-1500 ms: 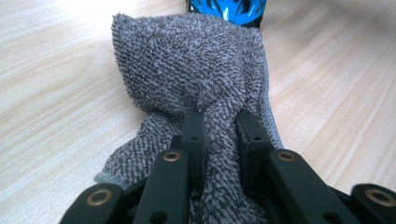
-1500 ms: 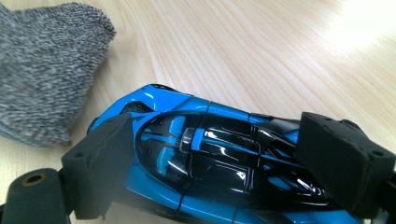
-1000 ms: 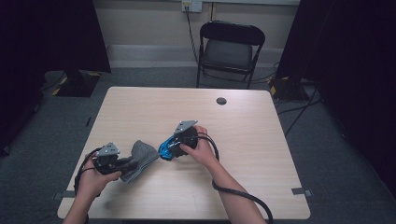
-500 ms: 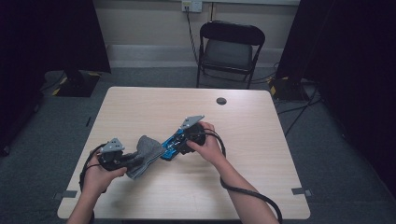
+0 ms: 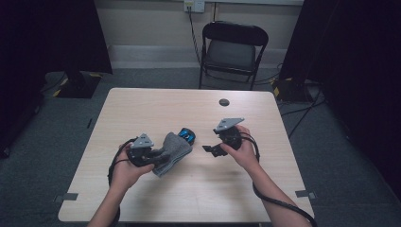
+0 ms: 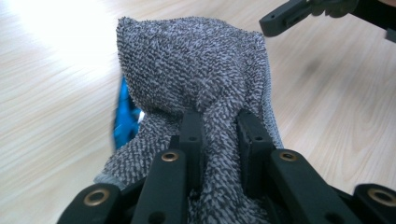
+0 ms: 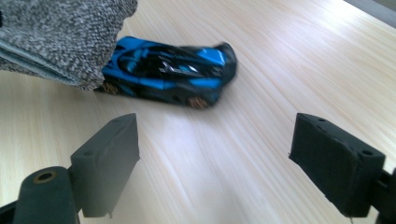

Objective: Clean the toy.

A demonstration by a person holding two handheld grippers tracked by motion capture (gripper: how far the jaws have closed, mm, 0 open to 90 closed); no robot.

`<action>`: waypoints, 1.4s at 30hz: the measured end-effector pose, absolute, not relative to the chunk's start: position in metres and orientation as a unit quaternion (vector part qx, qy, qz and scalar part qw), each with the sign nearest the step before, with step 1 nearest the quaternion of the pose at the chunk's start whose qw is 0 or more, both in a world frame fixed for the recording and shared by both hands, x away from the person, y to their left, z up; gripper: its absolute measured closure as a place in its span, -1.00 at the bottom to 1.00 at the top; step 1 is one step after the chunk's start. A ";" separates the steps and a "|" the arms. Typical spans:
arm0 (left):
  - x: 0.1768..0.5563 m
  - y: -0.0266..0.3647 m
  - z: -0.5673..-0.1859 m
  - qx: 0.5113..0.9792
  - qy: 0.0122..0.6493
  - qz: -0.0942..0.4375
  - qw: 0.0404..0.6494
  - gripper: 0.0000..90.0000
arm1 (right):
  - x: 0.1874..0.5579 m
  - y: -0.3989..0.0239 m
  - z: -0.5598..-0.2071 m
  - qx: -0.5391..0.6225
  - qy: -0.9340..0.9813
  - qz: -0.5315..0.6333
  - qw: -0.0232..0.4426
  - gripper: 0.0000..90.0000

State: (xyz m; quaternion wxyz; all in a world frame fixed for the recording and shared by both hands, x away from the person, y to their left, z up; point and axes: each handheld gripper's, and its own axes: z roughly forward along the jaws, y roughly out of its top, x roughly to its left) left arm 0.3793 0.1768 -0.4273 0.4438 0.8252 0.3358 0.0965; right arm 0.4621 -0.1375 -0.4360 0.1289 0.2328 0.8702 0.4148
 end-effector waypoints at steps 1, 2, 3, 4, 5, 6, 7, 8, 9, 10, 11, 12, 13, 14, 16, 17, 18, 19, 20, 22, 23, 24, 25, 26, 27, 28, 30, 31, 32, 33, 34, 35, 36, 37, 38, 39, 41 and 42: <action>0.381 0.171 -0.428 0.825 0.334 0.096 0.445 0.66 | 0.461 -0.145 -0.436 0.235 0.869 0.417 0.126 -0.68; 0.384 0.166 -0.428 0.827 0.332 0.099 0.444 0.66 | 0.459 -0.152 -0.436 0.237 0.868 0.419 0.126 -0.68; 0.386 0.159 -0.430 0.826 0.334 0.097 0.443 0.66 | 0.458 -0.158 -0.436 0.243 0.866 0.418 0.130 -0.68; 0.388 0.154 -0.430 0.827 0.331 0.095 0.443 0.66 | 0.456 -0.165 -0.437 0.248 0.862 0.422 0.133 -0.68; 0.390 0.148 -0.432 0.828 0.329 0.091 0.445 0.66 | 0.454 -0.170 -0.436 0.251 0.860 0.425 0.131 -0.68; 0.392 0.140 -0.434 0.828 0.326 0.090 0.447 0.66 | 0.452 -0.175 -0.437 0.253 0.858 0.428 0.131 -0.68; 0.394 0.135 -0.435 0.829 0.323 0.088 0.448 0.66 | 0.449 -0.183 -0.438 0.257 0.857 0.424 0.137 -0.68; 0.396 0.128 -0.436 0.830 0.320 0.088 0.448 0.66 | 0.449 -0.183 -0.438 0.257 0.857 0.424 0.137 -0.68; 0.399 0.121 -0.438 0.832 0.316 0.089 0.447 0.66 | 0.447 -0.187 -0.438 0.257 0.858 0.421 0.140 -0.68; 0.401 0.115 -0.439 0.833 0.315 0.088 0.446 0.65 | 0.444 -0.191 -0.439 0.258 0.858 0.422 0.142 -0.68; 0.404 0.109 -0.441 0.834 0.314 0.088 0.445 0.65 | 0.442 -0.196 -0.439 0.260 0.857 0.422 0.143 -0.68; 0.406 0.102 -0.443 0.834 0.314 0.088 0.445 0.65 | 0.440 -0.200 -0.440 0.264 0.855 0.422 0.144 -0.68; 0.409 0.096 -0.444 0.837 0.313 0.086 0.441 0.65 | 0.438 -0.204 -0.441 0.269 0.853 0.423 0.145 -0.68; 0.412 0.090 -0.446 0.837 0.315 0.085 0.440 0.65 | 0.434 -0.214 -0.444 0.278 0.851 0.422 0.145 -0.68; 0.418 0.077 -0.448 0.840 0.313 0.088 0.434 0.65 | 0.432 -0.220 -0.446 0.282 0.849 0.421 0.146 -0.68; 0.420 0.071 -0.450 0.840 0.315 0.088 0.433 0.65 | 0.430 -0.225 -0.447 0.286 0.848 0.420 0.149 -0.68; 0.423 0.065 -0.452 0.841 0.316 0.087 0.430 0.65 | 0.428 -0.231 -0.448 0.292 0.846 0.420 0.150 -0.68; 0.426 0.059 -0.454 0.842 0.317 0.087 0.428 0.65 | 0.426 -0.237 -0.450 0.298 0.842 0.423 0.150 -0.68; 0.429 0.052 -0.457 0.841 0.320 0.087 0.428 0.65 | 0.423 -0.242 -0.451 0.304 0.839 0.425 0.151 -0.68; 0.436 0.036 -0.465 0.845 0.326 0.084 0.417 0.65 | 0.417 -0.257 -0.455 0.318 0.831 0.430 0.154 -0.68; 0.436 0.036 -0.465 0.845 0.326 0.084 0.417 0.64 | 0.417 -0.257 -0.455 0.318 0.831 0.430 0.154 -0.68; 0.440 0.026 -0.469 0.848 0.327 0.086 0.409 0.64 | 0.413 -0.264 -0.457 0.326 0.825 0.436 0.153 -0.67; 0.440 0.026 -0.469 0.848 0.327 0.086 0.409 0.64 | 0.413 -0.264 -0.457 0.326 0.825 0.436 0.153 -0.67; 0.441 0.021 -0.472 0.846 0.333 0.085 0.408 0.64 | 0.411 -0.266 -0.459 0.331 0.822 0.438 0.150 -0.67; 0.442 0.017 -0.474 0.847 0.335 0.086 0.404 0.63 | 0.410 -0.268 -0.460 0.333 0.821 0.438 0.151 -0.67; 0.444 0.013 -0.477 0.847 0.337 0.087 0.402 0.60 | 0.408 -0.269 -0.463 0.336 0.819 0.441 0.150 -0.67; 0.444 0.007 -0.479 0.847 0.335 0.088 0.404 0.58 | 0.407 -0.269 -0.465 0.335 0.819 0.442 0.149 -0.67; 0.443 0.005 -0.480 0.846 0.335 0.091 0.405 0.50 | 0.407 -0.268 -0.466 0.335 0.819 0.441 0.148 -0.67; 0.442 0.003 -0.481 0.845 0.333 0.095 0.408 0.35 | 0.406 -0.267 -0.467 0.334 0.821 0.439 0.146 -0.67; 0.441 0.002 -0.480 0.842 0.329 0.097 0.416 0.19 | 0.406 -0.266 -0.468 0.331 0.824 0.436 0.147 -0.67; 0.440 0.002 -0.478 0.839 0.329 0.101 0.421 0.04 | 0.405 -0.264 -0.469 0.329 0.824 0.437 0.145 -0.67; 0.438 0.004 -0.475 0.840 0.325 0.105 0.420 -0.02 | 0.404 -0.262 -0.469 0.330 0.823 0.439 0.143 -0.66; 0.437 0.007 -0.471 0.843 0.318 0.113 0.419 -0.10 | 0.403 -0.257 -0.469 0.325 0.826 0.437 0.144 -0.66; 0.434 0.017 -0.465 0.837 0.318 0.122 0.428 -0.13 | 0.402 -0.255 -0.470 0.323 0.828 0.436 0.144 -0.66; 0.434 0.017 -0.465 0.837 0.318 0.122 0.428 -0.14 | 0.401 -0.253 -0.470 0.321 0.829 0.435 0.144 -0.67; 0.433 0.024 -0.462 0.835 0.320 0.122 0.430 -0.14 | 0.401 -0.253 -0.470 0.321 0.829 0.435 0.144 -0.67; 0.433 0.039 -0.460 0.829 0.327 0.120 0.437 -0.14 | 0.399 -0.250 -0.470 0.319 0.829 0.439 0.139 -0.66; 0.434 0.046 -0.459 0.826 0.336 0.124 0.436 -0.14 | 0.398 -0.249 -0.470 0.319 0.828 0.440 0.139 -0.66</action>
